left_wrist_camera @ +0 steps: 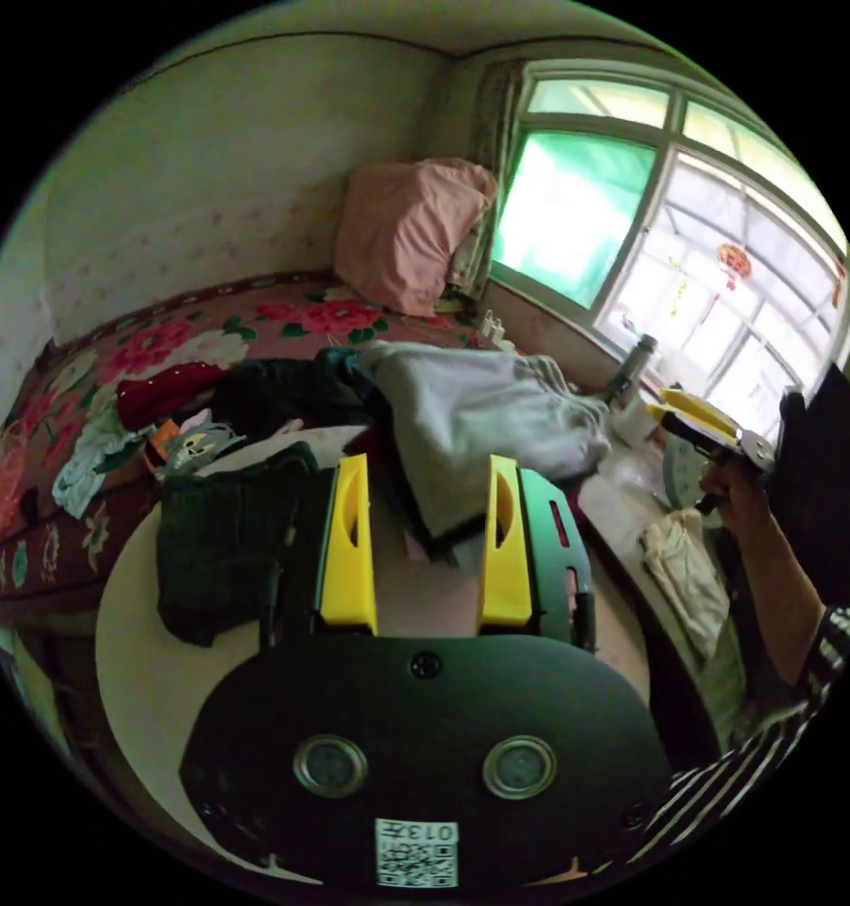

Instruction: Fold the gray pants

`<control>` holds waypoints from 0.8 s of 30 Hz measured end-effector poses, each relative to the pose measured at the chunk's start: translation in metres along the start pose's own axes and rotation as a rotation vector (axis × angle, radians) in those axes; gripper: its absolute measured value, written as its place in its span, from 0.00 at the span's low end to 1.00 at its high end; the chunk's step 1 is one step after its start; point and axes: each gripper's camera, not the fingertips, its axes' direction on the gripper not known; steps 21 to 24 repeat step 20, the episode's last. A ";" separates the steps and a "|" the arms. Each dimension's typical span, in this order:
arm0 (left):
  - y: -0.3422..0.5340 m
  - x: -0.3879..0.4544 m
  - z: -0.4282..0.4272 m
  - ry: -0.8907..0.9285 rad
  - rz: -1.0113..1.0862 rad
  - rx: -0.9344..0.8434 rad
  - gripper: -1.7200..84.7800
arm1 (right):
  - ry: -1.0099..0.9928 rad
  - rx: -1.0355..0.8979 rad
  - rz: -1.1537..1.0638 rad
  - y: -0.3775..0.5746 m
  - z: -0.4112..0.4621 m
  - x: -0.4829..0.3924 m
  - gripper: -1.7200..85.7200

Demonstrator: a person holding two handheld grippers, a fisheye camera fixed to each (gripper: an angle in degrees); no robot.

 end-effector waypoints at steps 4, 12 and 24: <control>0.100 0.058 0.010 0.071 0.154 -0.124 0.21 | 0.102 -0.222 0.057 0.152 -0.056 -0.015 0.15; 0.233 0.183 0.067 0.354 0.257 -0.356 0.20 | 0.374 -0.473 0.191 0.336 -0.173 -0.020 0.13; 0.192 0.322 0.099 0.444 0.453 -0.341 0.19 | 0.390 -0.511 0.279 0.372 -0.198 0.067 0.14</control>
